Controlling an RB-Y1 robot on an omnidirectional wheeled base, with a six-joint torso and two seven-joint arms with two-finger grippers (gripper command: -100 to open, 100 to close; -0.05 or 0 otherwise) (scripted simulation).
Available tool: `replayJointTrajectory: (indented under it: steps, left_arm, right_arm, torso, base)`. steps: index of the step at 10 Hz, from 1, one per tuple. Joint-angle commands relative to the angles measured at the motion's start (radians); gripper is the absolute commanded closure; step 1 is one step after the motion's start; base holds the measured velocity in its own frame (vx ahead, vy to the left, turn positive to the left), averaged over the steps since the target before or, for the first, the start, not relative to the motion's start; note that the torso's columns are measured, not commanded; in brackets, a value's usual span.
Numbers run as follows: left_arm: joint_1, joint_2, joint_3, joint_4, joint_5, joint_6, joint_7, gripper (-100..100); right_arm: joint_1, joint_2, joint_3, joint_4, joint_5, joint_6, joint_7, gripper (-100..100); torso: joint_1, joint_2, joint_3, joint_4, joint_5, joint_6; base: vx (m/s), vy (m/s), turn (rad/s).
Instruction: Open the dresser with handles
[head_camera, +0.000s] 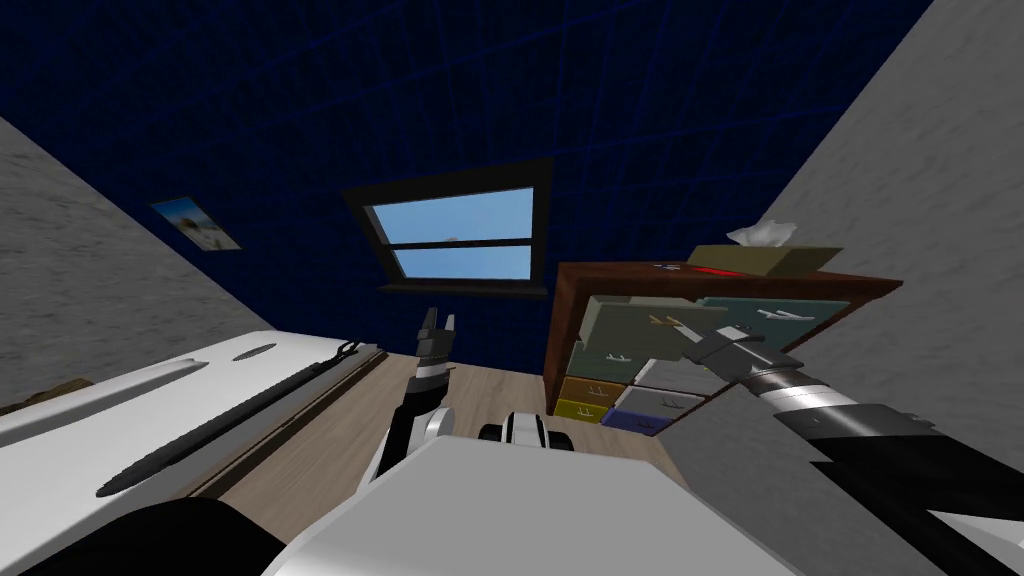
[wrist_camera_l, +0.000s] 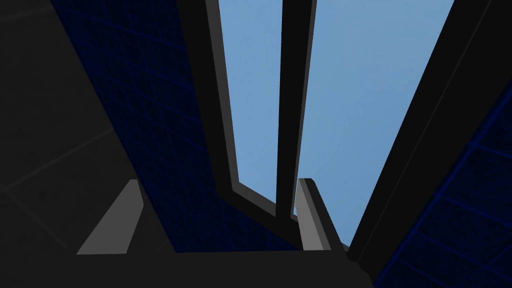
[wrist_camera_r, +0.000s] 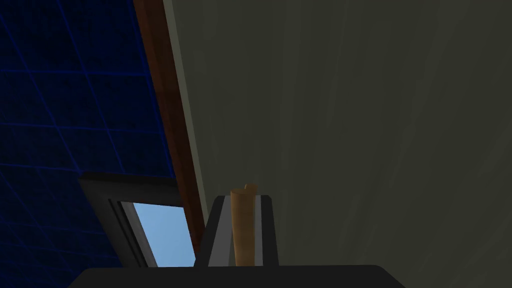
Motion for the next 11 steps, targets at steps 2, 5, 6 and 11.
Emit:
replayJointTrajectory:
  steps: [2, 5, 6, 11]
  left_arm:
    - [0.000, 0.000, 0.000, 0.000, 0.000, 0.000, 0.000, 0]
    - [0.000, 0.000, 0.000, 0.000, 0.000, 0.000, 0.000, 0]
    - [0.000, 0.000, 0.000, 0.000, 0.000, 0.000, 0.000, 0]
    - [0.001, 0.000, 0.000, 0.000, 0.000, 0.000, 0.000, 0]
  right_arm:
    - [0.020, -0.002, 0.008, -0.018, -0.001, -0.010, -0.004, 100]
    - [0.039, -0.039, -0.036, -0.036, -0.023, -0.004, -0.036, -100]
    - [0.048, -0.054, -0.055, -0.041, -0.033, -0.004, -0.050, -100]
    - [0.092, -0.133, -0.154, -0.066, -0.085, -0.003, -0.124, -100]
  torso:
    - [0.000, -0.010, -0.008, 0.001, 0.004, 0.000]
    - [0.000, -0.002, -0.001, -0.001, 0.000, 0.000]
    - [0.001, -0.008, -0.006, 0.000, 0.003, 0.000]
    - [0.004, 0.002, -0.001, 0.004, 0.006, 0.000]
  base:
    - [-0.123, 0.006, -0.038]
    - [-0.163, 0.010, -0.075]
    - [0.044, 0.037, -0.118]
    - [0.063, 0.019, -0.067]
